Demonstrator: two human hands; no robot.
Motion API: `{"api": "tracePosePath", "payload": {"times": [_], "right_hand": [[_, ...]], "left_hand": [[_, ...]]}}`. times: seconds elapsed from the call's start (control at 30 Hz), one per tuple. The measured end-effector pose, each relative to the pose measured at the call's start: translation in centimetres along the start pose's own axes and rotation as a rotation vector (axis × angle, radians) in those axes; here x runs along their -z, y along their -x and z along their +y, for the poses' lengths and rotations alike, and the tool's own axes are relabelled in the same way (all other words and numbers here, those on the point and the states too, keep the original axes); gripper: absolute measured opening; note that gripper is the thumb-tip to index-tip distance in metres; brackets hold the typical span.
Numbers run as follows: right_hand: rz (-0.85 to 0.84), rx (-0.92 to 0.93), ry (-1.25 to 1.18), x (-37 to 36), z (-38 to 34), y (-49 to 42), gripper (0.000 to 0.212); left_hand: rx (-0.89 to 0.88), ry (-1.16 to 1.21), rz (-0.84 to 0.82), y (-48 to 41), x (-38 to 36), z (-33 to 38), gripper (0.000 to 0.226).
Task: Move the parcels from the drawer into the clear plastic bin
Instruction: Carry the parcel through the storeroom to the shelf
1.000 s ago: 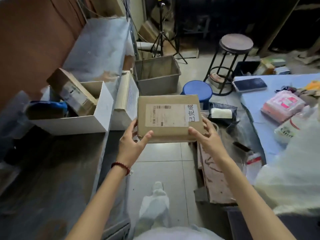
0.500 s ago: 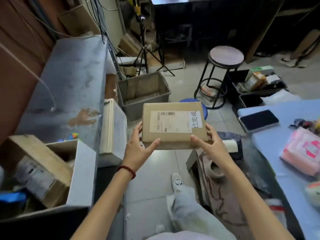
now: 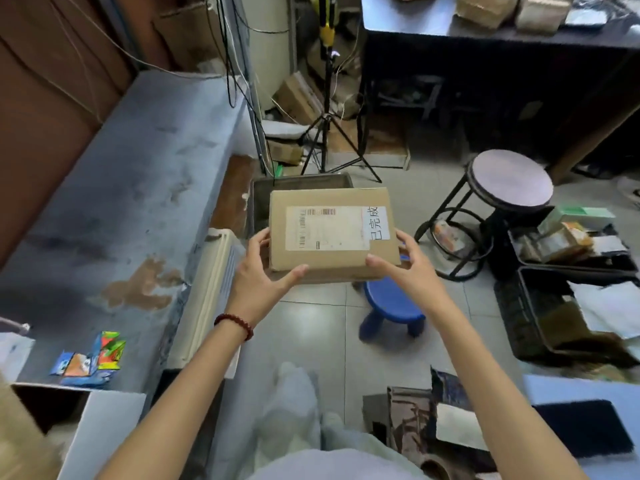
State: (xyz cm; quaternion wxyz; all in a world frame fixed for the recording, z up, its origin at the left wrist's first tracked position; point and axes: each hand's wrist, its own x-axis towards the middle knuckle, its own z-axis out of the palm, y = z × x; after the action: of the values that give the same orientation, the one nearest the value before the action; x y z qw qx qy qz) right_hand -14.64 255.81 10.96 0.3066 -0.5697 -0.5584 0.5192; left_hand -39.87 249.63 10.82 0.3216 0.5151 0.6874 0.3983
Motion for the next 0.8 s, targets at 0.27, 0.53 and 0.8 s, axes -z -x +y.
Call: {"api": "tracePosePath", "payload": {"times": [0.27,0.53,0.8], "right_hand": [[-0.105,0.027,0.035,-3.9,-3.4,-15.0,0.069],[-0.208,0.048,0.066,-7.4,-8.4,-28.3,0.070],[-0.631,0.188,0.238,-14.8,-12.9,-39.9,0.069]], "left_hand": [[0.110,0.023,0.070,-13.1,2.1,-2.8,0.073],[0.194,0.030,0.188,-25.0,4.8,-3.6,0.077],[0.456,0.140,0.605,-26.1,6.6,-6.0,0.068]]}}
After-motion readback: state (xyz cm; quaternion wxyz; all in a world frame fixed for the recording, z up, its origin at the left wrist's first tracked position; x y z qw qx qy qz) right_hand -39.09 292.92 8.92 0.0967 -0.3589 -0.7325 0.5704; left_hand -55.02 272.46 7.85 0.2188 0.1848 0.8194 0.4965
